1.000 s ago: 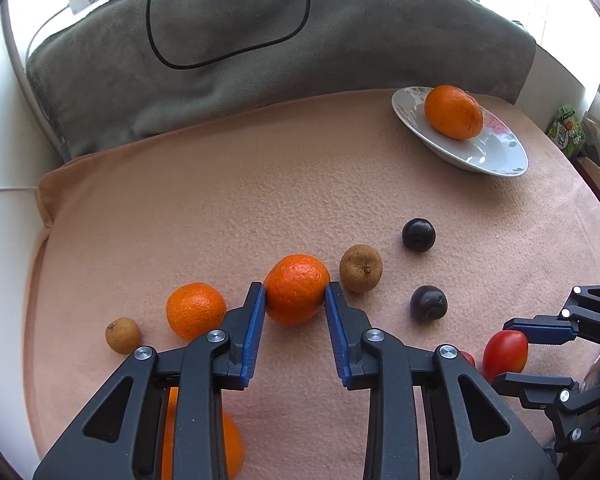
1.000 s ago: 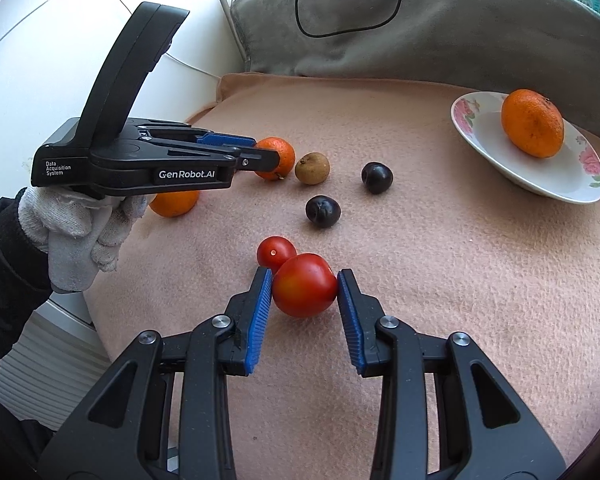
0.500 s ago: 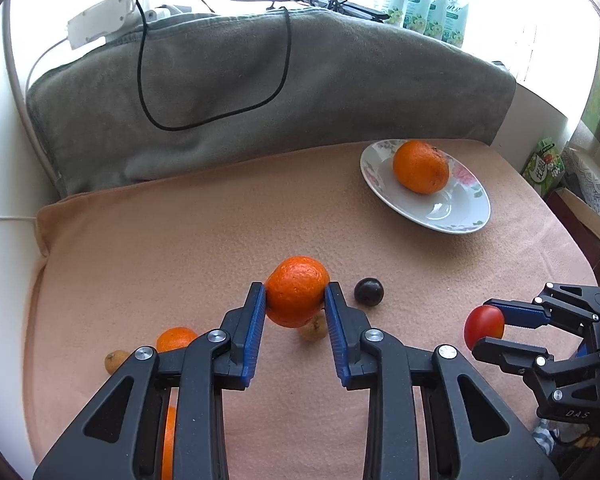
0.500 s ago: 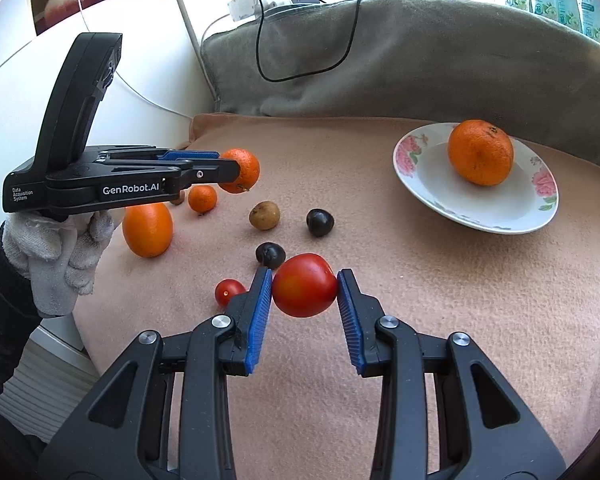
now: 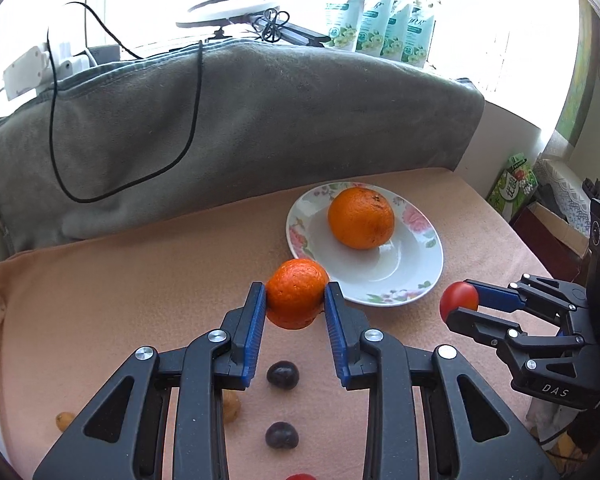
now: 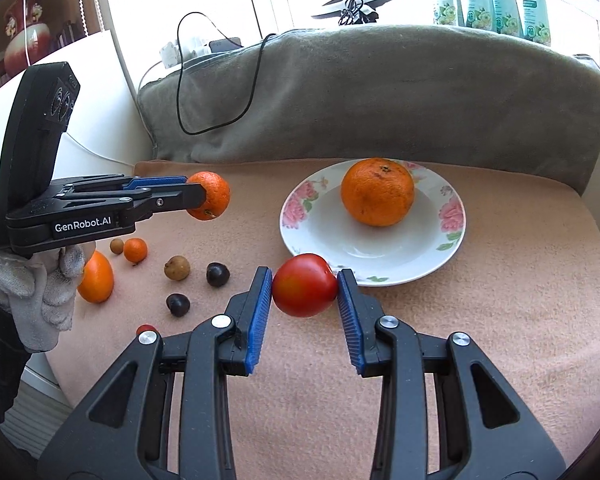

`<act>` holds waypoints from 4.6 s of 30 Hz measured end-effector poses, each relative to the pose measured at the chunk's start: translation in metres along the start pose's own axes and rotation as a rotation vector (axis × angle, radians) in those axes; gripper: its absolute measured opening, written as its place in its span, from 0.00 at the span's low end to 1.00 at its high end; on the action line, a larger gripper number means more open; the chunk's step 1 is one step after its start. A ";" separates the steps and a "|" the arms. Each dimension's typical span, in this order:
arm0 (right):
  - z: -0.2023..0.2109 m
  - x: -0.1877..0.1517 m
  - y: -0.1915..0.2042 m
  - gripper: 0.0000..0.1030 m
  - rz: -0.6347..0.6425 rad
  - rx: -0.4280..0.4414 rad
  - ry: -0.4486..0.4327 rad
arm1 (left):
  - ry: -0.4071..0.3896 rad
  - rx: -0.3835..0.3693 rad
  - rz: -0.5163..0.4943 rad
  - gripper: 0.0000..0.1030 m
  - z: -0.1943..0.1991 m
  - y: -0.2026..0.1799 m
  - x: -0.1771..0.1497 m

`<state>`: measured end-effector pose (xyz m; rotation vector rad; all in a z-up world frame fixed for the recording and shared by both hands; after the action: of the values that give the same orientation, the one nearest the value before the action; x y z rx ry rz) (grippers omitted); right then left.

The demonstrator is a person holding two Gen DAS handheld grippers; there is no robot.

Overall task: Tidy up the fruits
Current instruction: 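Carry the tomato to the plate and release with the right tool while the left releases the tangerine there, then move the right tool toward the large orange, then close the right tool around the large orange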

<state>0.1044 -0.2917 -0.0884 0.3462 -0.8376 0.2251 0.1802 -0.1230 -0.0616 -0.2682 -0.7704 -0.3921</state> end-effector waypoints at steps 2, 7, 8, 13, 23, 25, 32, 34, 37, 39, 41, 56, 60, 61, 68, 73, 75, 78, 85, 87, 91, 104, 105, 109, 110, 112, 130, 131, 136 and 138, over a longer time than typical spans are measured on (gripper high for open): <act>-0.001 0.003 -0.008 0.34 -0.007 -0.011 -0.003 | 0.003 -0.004 -0.001 0.27 -0.009 -0.005 0.006; -0.007 0.010 -0.021 0.34 -0.010 -0.034 -0.006 | 0.015 -0.023 0.007 0.27 -0.029 -0.010 0.017; -0.008 0.011 -0.023 0.34 -0.012 -0.036 -0.005 | 0.017 -0.026 0.009 0.27 -0.032 -0.011 0.018; -0.017 0.013 -0.033 0.34 -0.023 -0.042 0.008 | 0.029 -0.040 0.022 0.27 -0.047 -0.012 0.023; -0.035 0.013 -0.038 0.34 -0.027 -0.045 0.032 | 0.057 -0.071 0.042 0.25 -0.067 -0.012 0.026; -0.037 0.012 -0.038 0.34 -0.027 -0.043 0.034 | 0.061 -0.075 0.040 0.16 -0.069 -0.013 0.026; -0.041 0.013 -0.038 0.34 -0.025 -0.054 0.045 | 0.060 -0.076 0.036 0.15 -0.070 -0.017 0.032; -0.041 0.013 -0.037 0.53 -0.025 -0.061 0.047 | 0.050 -0.075 0.045 0.16 -0.068 -0.016 0.032; -0.034 0.014 -0.037 0.84 -0.020 -0.090 0.009 | 0.044 -0.070 0.052 0.46 -0.063 -0.014 0.033; -0.031 0.016 -0.035 0.84 -0.017 -0.081 0.003 | 0.031 -0.062 0.059 0.58 -0.060 -0.013 0.034; -0.030 0.017 -0.035 0.84 -0.015 -0.082 0.000 | 0.029 -0.054 0.071 0.70 -0.057 -0.011 0.036; -0.011 0.014 -0.023 0.88 -0.033 -0.055 -0.009 | 0.026 -0.048 0.133 0.75 -0.033 0.002 0.031; -0.005 0.013 -0.019 0.89 -0.047 -0.032 -0.008 | 0.018 -0.039 0.151 0.75 -0.017 0.012 0.023; -0.004 0.013 -0.018 0.89 -0.049 -0.028 -0.008 | 0.017 -0.037 0.156 0.75 -0.013 0.015 0.021; 0.002 0.013 -0.004 0.89 -0.052 0.005 -0.008 | -0.025 0.000 0.203 0.75 0.024 0.040 0.005; 0.004 0.013 0.008 0.89 -0.045 0.026 -0.007 | -0.054 0.033 0.245 0.75 0.050 0.058 -0.010; 0.004 0.013 0.013 0.89 -0.040 0.035 -0.005 | -0.065 0.055 0.252 0.75 0.060 0.064 -0.017; 0.004 0.014 0.021 0.89 -0.035 0.054 -0.001 | -0.079 0.074 0.268 0.75 0.074 0.073 -0.028; -0.001 0.015 0.043 0.89 -0.015 0.097 0.019 | -0.112 0.140 0.333 0.75 0.108 0.098 -0.060; -0.004 0.015 0.050 0.89 -0.008 0.114 0.027 | -0.112 0.157 0.350 0.75 0.114 0.104 -0.070; -0.010 0.014 0.065 0.89 0.006 0.150 0.051 | -0.122 0.187 0.399 0.75 0.129 0.117 -0.091; -0.043 0.017 0.119 0.89 0.017 0.260 0.132 | -0.125 0.219 0.522 0.75 0.147 0.144 -0.155; -0.045 0.018 0.123 0.89 0.015 0.270 0.139 | -0.125 0.212 0.530 0.75 0.147 0.145 -0.158; -0.055 0.019 0.139 0.89 0.006 0.310 0.170 | -0.116 0.183 0.554 0.75 0.142 0.148 -0.170; -0.058 0.019 0.142 0.89 0.007 0.320 0.178 | -0.112 0.180 0.555 0.75 0.140 0.148 -0.172; -0.063 0.020 0.152 0.89 0.013 0.334 0.194 | -0.105 0.170 0.560 0.75 0.137 0.148 -0.177; -0.112 0.001 0.219 0.89 0.024 0.455 0.351 | -0.073 0.061 0.594 0.75 0.112 0.151 -0.192; -0.115 0.000 0.222 0.89 0.020 0.464 0.360 | -0.074 0.054 0.593 0.75 0.111 0.150 -0.192; -0.126 -0.002 0.232 0.89 0.003 0.489 0.392 | -0.076 0.021 0.609 0.73 0.106 0.153 -0.190; -0.130 -0.002 0.235 0.89 0.000 0.493 0.400 | -0.075 0.013 0.614 0.73 0.104 0.153 -0.191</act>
<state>0.1154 -0.0254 -0.1208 0.7352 -0.3773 0.4865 0.0584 0.0998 -0.1409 -0.4907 -0.7237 0.2040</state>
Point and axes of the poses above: each gripper's, at about its wrist camera, not at the fingertips, and z roughly against the way its jaws point, y to its left, x to its top, the point moved 3 cm from there along -z, roughly the way its jaws point, and after that the axes turned 1 degree about -y, right-handed, at the moved point
